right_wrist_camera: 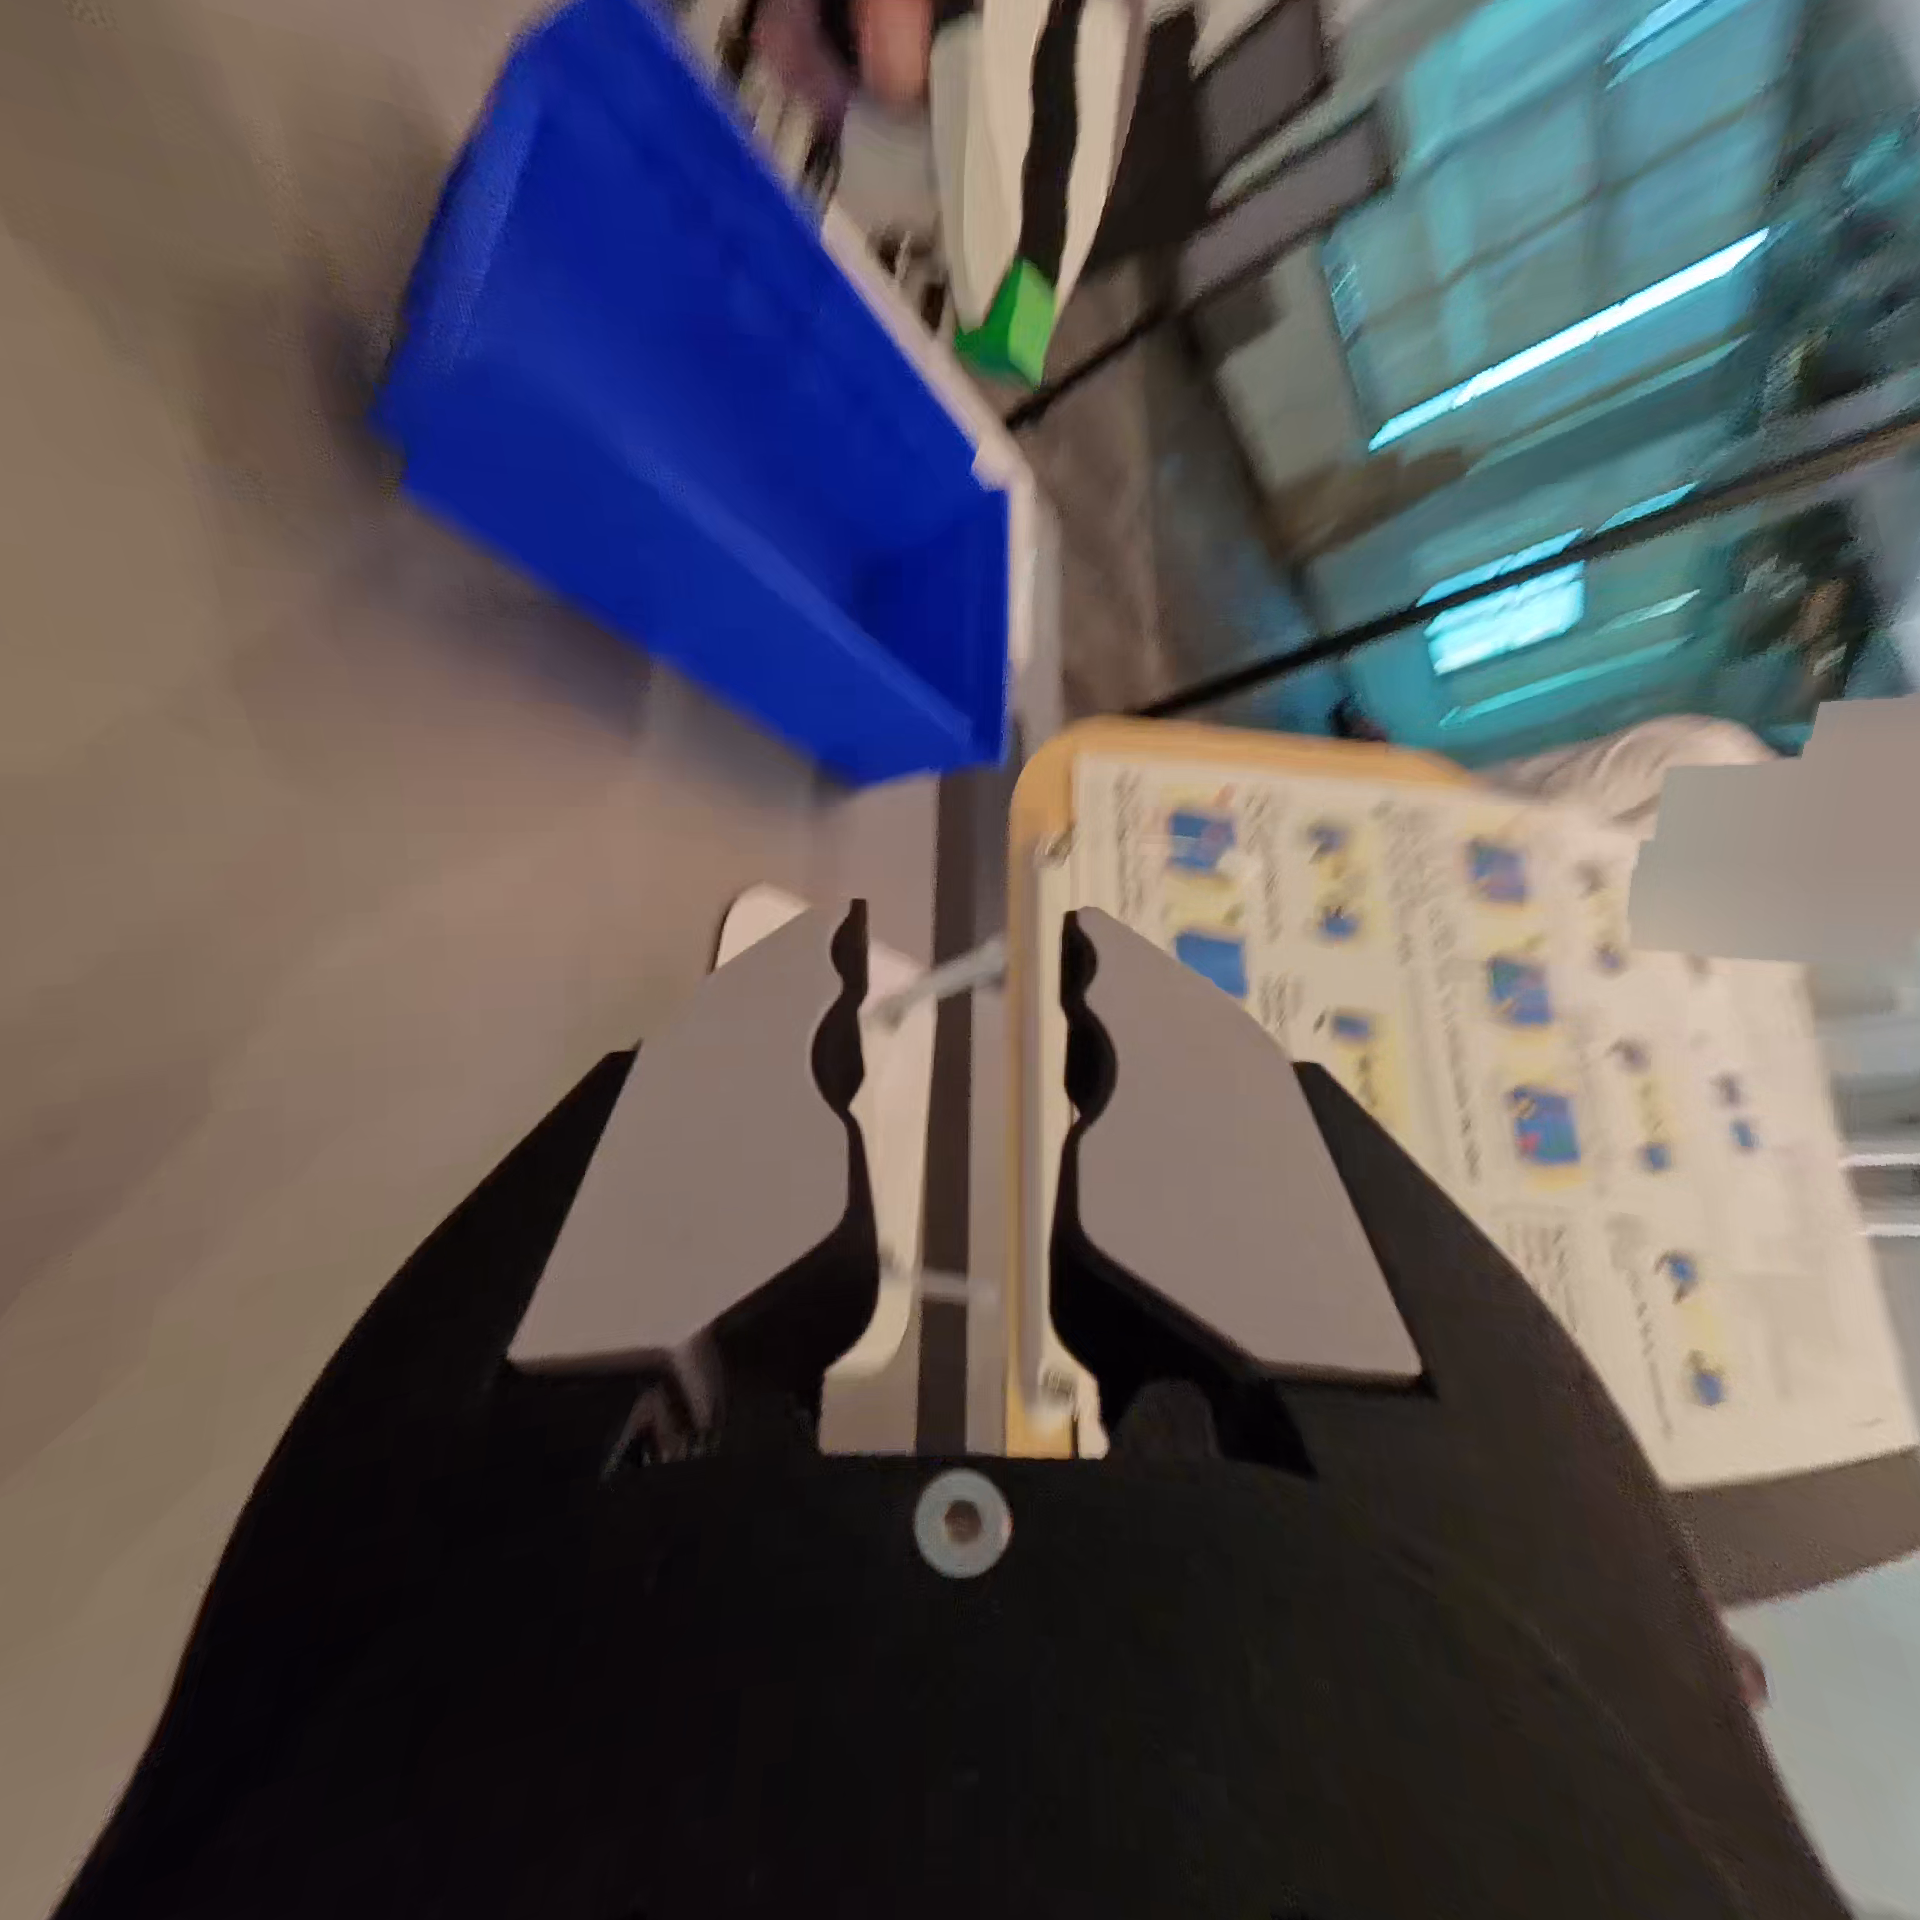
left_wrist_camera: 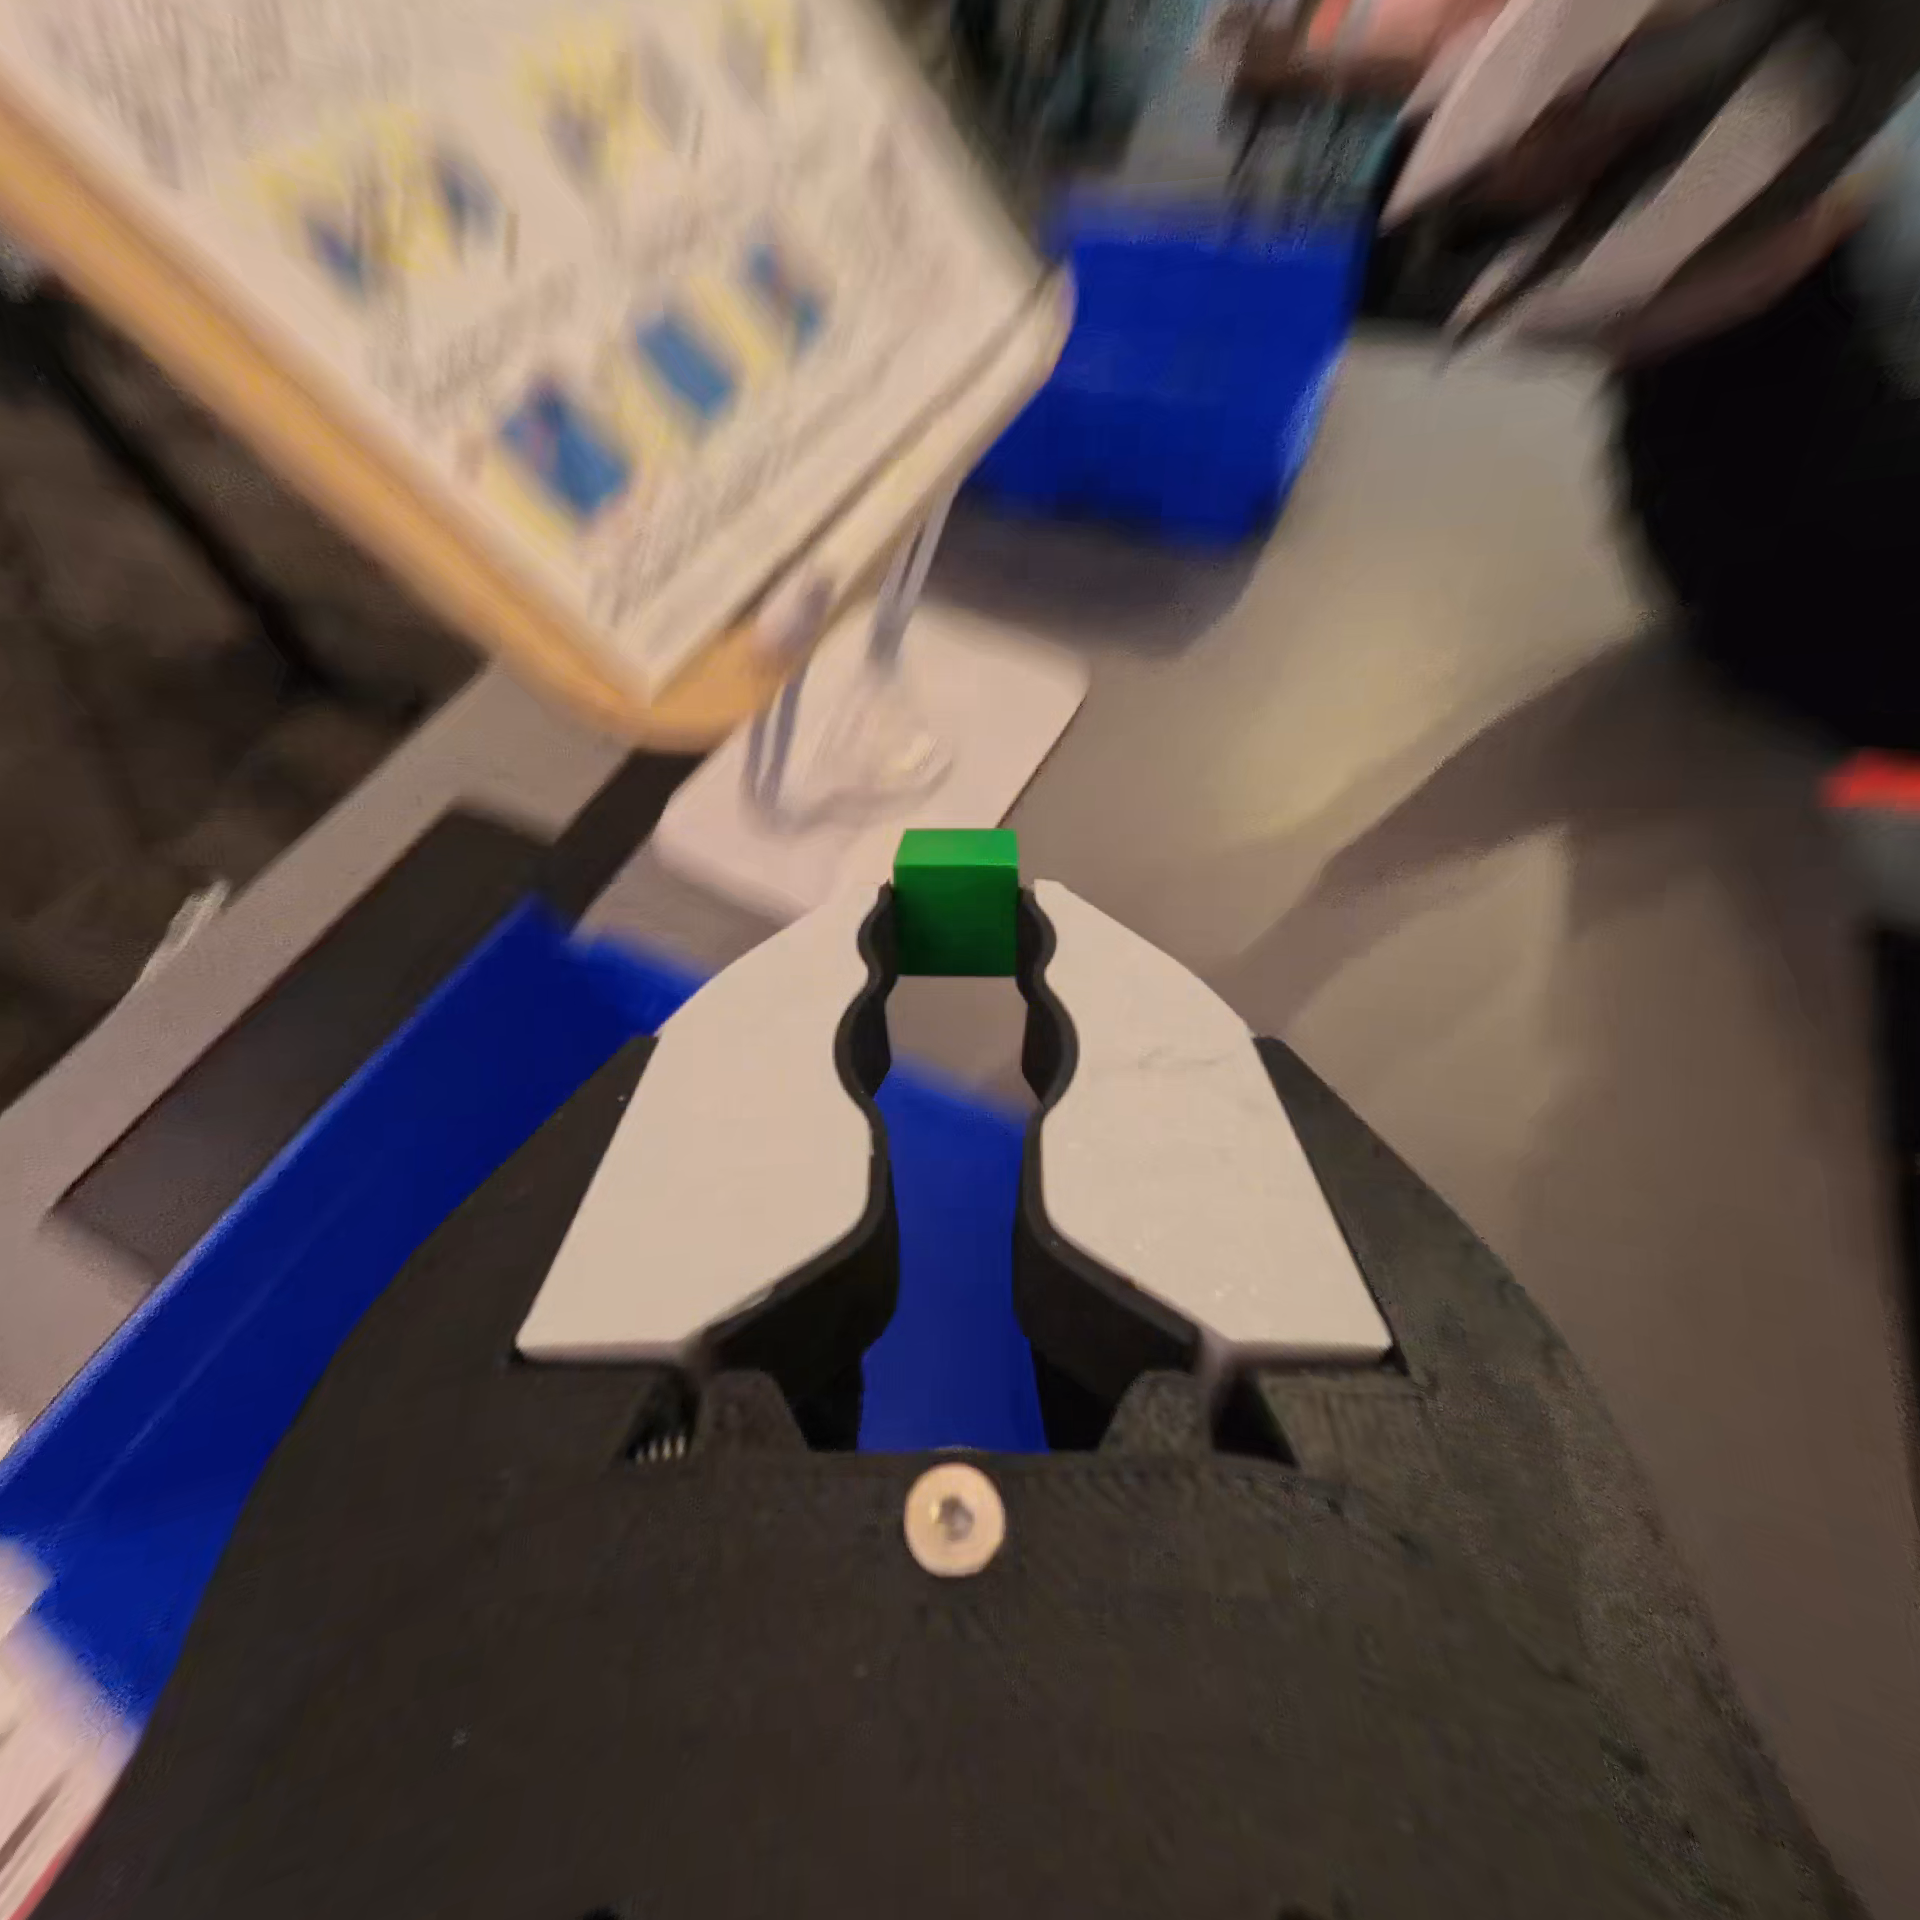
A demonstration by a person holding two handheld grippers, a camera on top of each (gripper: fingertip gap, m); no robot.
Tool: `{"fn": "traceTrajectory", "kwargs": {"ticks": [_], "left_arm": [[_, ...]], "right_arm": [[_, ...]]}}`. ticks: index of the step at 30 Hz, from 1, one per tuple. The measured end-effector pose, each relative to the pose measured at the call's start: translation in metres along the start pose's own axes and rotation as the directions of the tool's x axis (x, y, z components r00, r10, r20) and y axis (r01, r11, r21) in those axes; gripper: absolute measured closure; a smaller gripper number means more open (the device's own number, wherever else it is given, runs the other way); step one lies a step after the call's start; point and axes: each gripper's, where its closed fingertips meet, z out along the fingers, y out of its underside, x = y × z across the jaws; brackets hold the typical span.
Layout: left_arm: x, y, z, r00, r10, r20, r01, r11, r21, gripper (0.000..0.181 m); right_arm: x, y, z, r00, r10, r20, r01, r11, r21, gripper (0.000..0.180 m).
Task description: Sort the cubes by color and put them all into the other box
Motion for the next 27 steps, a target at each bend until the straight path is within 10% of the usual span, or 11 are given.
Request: {"fn": "traceTrajectory", "kwargs": {"ticks": [6,14,27], "left_arm": [[0.084,-0.093,0.023,0.936,-0.015,-0.352,0.168,0.897,0.410,0.159],[0.121,-0.114,0.066,0.749,-0.060,-0.660,0.412,0.822,0.393,0.160],[0.144,-0.106,0.096,0.647,-0.067,-0.760,0.450,0.838,0.309,0.160]], "right_arm": [[0.013,-0.065,0.013,0.980,-0.023,-0.199,0.082,0.952,0.294,0.126],[0.016,-0.064,0.001,0.963,-0.059,-0.262,0.151,0.927,0.344,0.131],[0.002,-0.057,0.004,0.977,-0.101,-0.189,0.164,0.920,0.356,0.157]]}}
